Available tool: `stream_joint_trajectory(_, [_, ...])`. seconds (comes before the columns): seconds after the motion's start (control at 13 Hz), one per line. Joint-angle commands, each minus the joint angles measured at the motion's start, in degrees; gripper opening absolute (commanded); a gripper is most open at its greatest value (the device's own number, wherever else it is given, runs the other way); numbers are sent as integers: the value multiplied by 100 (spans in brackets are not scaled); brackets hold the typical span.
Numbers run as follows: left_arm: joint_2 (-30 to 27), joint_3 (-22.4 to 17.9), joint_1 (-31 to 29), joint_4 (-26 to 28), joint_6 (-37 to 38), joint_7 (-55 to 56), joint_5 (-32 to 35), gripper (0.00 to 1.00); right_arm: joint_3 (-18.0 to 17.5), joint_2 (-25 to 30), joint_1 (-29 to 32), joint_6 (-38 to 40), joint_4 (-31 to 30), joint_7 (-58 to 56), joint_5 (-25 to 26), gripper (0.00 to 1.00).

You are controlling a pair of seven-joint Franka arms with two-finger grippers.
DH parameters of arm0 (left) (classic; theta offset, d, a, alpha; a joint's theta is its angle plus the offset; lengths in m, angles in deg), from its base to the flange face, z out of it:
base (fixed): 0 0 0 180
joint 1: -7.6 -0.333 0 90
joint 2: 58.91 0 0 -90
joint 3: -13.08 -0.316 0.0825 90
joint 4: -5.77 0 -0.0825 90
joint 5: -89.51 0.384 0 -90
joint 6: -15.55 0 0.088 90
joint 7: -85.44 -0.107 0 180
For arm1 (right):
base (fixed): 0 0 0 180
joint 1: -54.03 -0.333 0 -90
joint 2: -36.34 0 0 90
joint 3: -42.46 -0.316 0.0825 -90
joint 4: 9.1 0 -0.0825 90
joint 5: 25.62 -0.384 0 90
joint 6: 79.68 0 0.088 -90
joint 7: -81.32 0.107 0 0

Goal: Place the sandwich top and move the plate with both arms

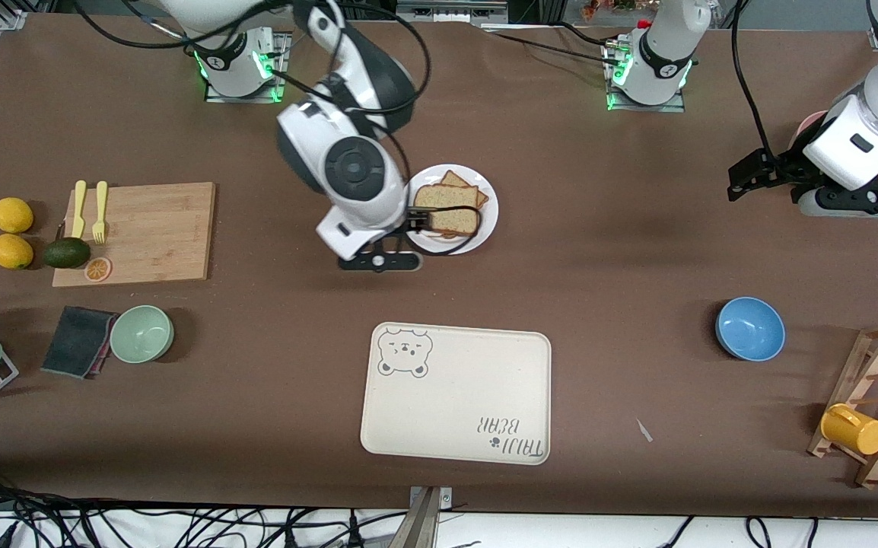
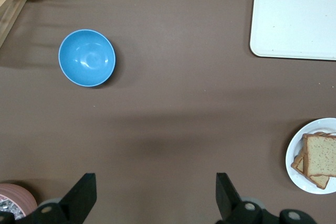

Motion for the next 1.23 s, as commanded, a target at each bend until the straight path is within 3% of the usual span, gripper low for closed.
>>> stream_joint_trajectory(0.0, [107,-7,2,-129,73,69,246,100,578,350,57,476,-175,-910,99,100])
stream_joint_trajectory(0.15, [194,-7,45,-129,73,51,255,100,1166,543,74,522,-332,-1812,178,100])
stream_joint_trajectory(0.39, [283,116,72,-137,99,69,255,100,1222,1613,907,5,-1682,-2159,213,100])
stream_joint_trajectory(0.54, [283,134,72,-137,99,69,255,100,1161,2202,1268,-14,-2221,-2632,222,100])
stream_joint_trajectory(0.69, [388,186,141,-129,108,60,255,100,1125,2713,1934,20,-2425,-2818,195,100])
stream_joint_trajectory(0.93, [555,222,177,-129,292,43,-16,100,1134,3153,2174,784,-2355,-2907,231,100])
stream_joint_trajectory(1.16, [757,213,133,-120,319,34,-1263,100,1090,3392,2289,1127,-2259,-3004,213,100])
